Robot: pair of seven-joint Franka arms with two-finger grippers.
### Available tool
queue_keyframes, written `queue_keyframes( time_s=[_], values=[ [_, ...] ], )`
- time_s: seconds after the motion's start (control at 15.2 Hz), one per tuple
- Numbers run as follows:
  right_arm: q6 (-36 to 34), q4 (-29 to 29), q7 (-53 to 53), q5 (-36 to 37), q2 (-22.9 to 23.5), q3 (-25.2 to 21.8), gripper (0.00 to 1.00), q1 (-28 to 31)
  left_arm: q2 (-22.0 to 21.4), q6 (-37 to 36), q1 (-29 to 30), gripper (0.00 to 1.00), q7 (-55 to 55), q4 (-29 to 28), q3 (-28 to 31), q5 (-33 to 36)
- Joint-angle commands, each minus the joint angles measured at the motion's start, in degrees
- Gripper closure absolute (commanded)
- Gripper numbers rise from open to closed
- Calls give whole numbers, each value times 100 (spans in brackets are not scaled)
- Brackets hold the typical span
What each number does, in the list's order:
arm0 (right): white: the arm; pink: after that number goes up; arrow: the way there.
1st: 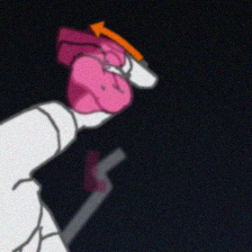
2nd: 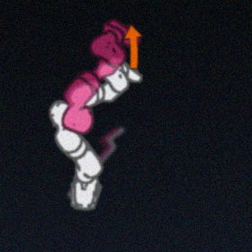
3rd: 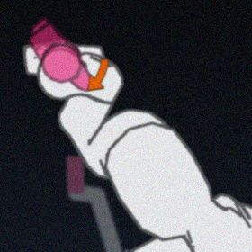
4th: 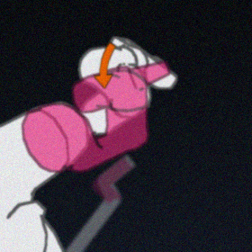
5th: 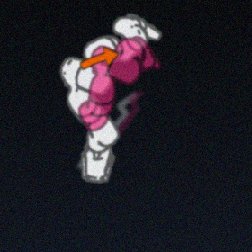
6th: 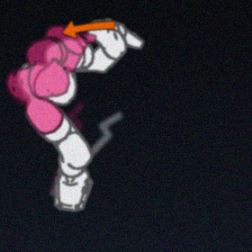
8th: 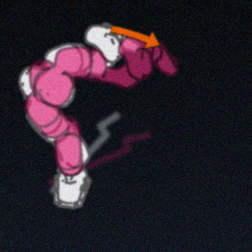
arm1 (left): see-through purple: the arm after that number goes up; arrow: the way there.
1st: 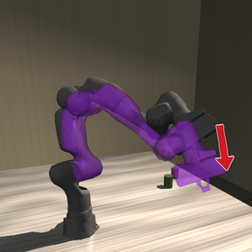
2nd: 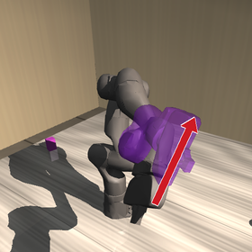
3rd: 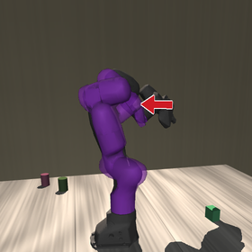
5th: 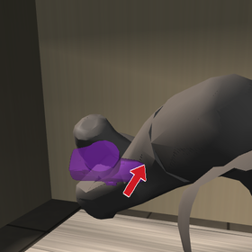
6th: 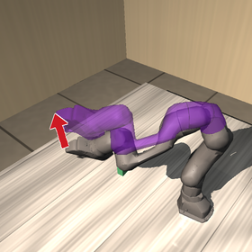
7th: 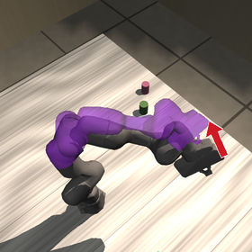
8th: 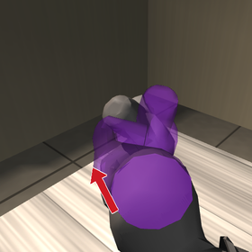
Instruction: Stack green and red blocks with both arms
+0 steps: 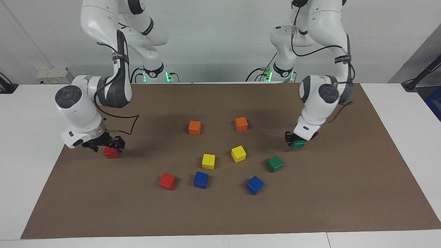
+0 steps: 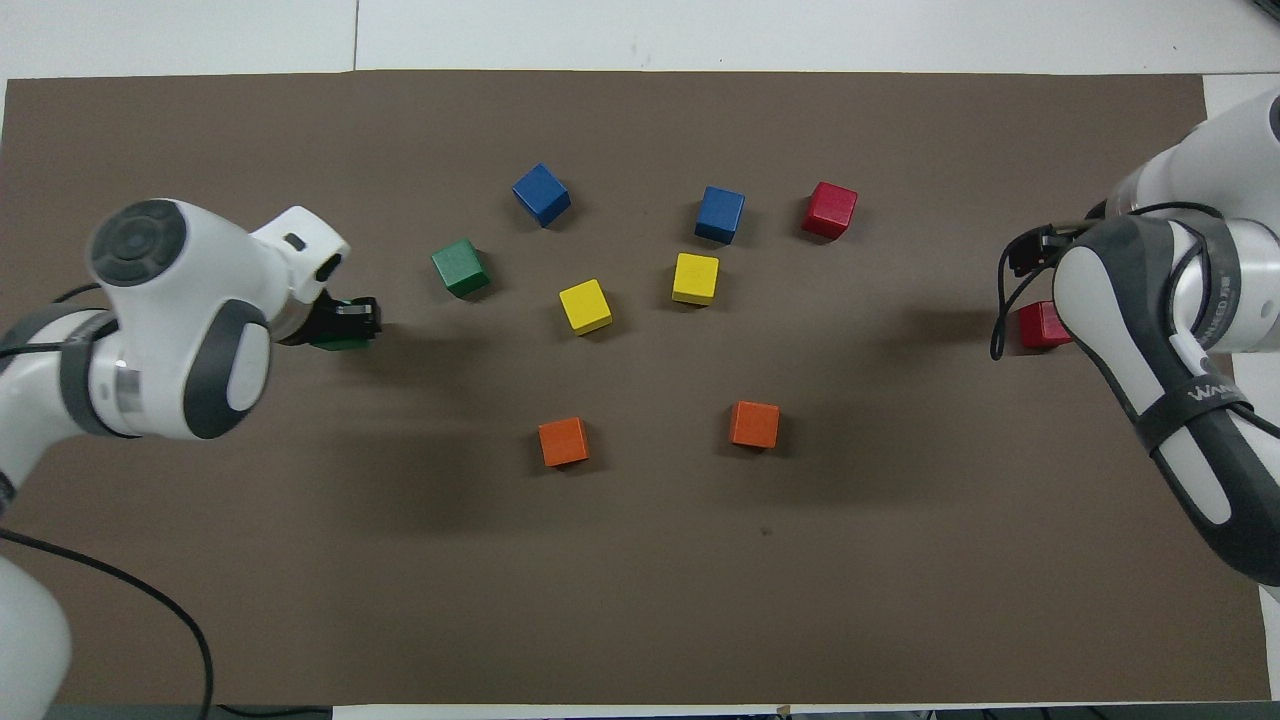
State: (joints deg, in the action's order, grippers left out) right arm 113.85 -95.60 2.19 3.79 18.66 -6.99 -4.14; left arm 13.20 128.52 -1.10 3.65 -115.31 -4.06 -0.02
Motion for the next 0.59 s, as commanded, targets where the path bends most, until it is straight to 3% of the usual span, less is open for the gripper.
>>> queue_keyframes(
  time_s=[0.0, 0.2, 0.46, 0.53],
  values=[
    [-381, 1007, 849, 8, 629, 31, 0, -315, 138, 251, 610, 100, -1049, -1, -69, -7],
    [-372, 1629, 1756, -360, 1129, 57, 0, -684, 455, 657, 778, 100, -1296, 104, -60, 142],
    [-276, 2641, 2670, -625, 2008, 171, 0, -922, 508, 771, 813, 100, -1297, 44, -69, 231],
    [-214, 2782, 2812, -625, 2166, 206, 0, -957, 517, 832, 804, 84, -1297, 0, -69, 231]
  ],
)
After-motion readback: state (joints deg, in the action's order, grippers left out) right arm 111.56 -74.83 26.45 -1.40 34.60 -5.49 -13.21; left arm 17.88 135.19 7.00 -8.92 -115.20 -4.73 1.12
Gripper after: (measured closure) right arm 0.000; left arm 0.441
